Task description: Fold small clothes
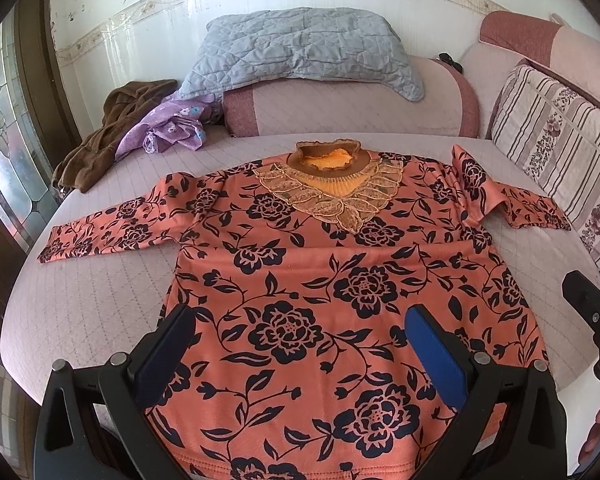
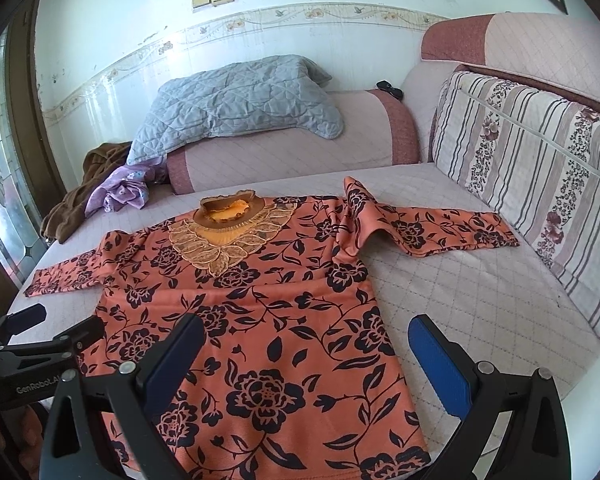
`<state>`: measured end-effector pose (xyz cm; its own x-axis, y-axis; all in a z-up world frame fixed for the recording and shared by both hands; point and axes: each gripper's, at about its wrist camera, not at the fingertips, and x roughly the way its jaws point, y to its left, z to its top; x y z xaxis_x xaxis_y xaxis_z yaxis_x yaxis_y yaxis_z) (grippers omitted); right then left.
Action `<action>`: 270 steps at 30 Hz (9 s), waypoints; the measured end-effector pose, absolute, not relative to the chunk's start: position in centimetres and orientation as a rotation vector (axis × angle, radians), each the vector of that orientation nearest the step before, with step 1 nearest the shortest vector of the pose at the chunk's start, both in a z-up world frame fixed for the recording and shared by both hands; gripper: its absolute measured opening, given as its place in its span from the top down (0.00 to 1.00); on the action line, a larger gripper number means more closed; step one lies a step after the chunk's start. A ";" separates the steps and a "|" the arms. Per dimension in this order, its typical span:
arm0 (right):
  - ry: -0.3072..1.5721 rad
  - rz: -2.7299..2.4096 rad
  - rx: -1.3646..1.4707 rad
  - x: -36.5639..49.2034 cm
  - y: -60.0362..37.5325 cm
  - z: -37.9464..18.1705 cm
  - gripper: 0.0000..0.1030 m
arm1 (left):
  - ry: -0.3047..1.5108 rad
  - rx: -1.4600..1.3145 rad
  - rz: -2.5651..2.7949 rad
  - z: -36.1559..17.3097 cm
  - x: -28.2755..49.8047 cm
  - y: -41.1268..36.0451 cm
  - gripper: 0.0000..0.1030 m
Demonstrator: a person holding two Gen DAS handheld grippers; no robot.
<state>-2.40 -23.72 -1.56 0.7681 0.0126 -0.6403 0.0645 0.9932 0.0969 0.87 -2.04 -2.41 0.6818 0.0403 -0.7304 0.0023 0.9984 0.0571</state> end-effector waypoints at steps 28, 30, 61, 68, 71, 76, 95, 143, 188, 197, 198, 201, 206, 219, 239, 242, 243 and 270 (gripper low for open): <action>0.759 0.032 0.312 1.5 -29.8 -5.6 0.00 | 0.936 0.063 0.071 -7.6 3.1 0.4 0.00; 0.763 0.051 0.528 2.6 -34.8 -7.2 0.00 | 0.975 0.050 0.107 -9.1 3.1 1.9 0.00; 0.850 -0.505 0.532 23.4 -57.8 -7.4 0.94 | 1.020 -0.011 0.261 -12.3 0.6 10.5 0.00; 0.649 -0.114 0.431 24.5 -42.3 7.0 0.94 | 0.943 -0.121 0.236 -10.9 -0.7 12.4 0.00; 0.568 0.105 0.410 23.9 -32.4 12.1 0.93 | 0.925 -0.154 0.237 -10.7 -1.1 13.3 0.00; 0.523 0.413 0.401 21.3 -18.2 14.9 0.92 | 0.888 -0.201 0.263 -10.1 -2.0 15.2 0.00; 0.920 0.346 0.351 14.1 -19.9 -9.6 0.02 | 0.836 -0.299 0.050 -6.2 7.0 14.9 0.00; 0.875 0.280 0.617 27.9 -31.7 -9.5 0.01 | 0.835 -0.343 0.130 -9.6 17.8 20.2 0.29; 0.872 0.365 0.302 14.7 -22.1 -14.4 0.00 | 0.463 -0.058 -0.161 5.3 17.6 0.9 0.95; 0.858 0.372 0.503 14.2 -25.1 -12.9 0.01 | 0.792 0.139 -0.227 -5.0 18.1 -2.9 0.49; 0.835 0.377 0.568 14.1 -26.2 -12.2 0.01 | 0.771 0.119 -0.199 -4.7 17.0 -1.3 0.43; 0.811 0.388 0.671 15.1 -28.2 -10.8 0.01 | 0.704 0.012 -0.065 -3.8 14.3 5.5 0.33; 0.851 0.384 0.626 21.3 -26.9 -8.2 0.02 | 0.718 -0.142 0.098 -5.5 11.0 13.4 0.31; 0.991 0.234 -0.105 27.1 -16.3 -5.8 0.90 | 0.707 -0.275 0.203 -7.8 8.3 21.3 0.31; 0.932 0.062 0.248 28.1 -31.4 -3.9 0.40 | 1.008 -0.066 0.144 -15.6 22.3 13.9 0.28; 0.885 0.219 0.368 28.2 -31.3 -2.1 0.30 | 0.973 -0.087 0.168 -14.3 21.4 14.0 0.28; 0.894 0.281 0.395 28.5 -30.8 -2.4 0.28 | 0.926 -0.087 0.172 -13.3 20.9 13.8 0.28; 1.021 0.233 0.621 15.6 -36.1 -7.6 0.12 | 1.024 -0.294 0.044 -12.9 3.3 17.6 0.25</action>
<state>15.60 -36.13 -7.63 0.5164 0.4593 -0.7228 0.0996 0.8061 0.5834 3.31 17.58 -12.89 0.5230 -0.1007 -0.8463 -0.1730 0.9598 -0.2211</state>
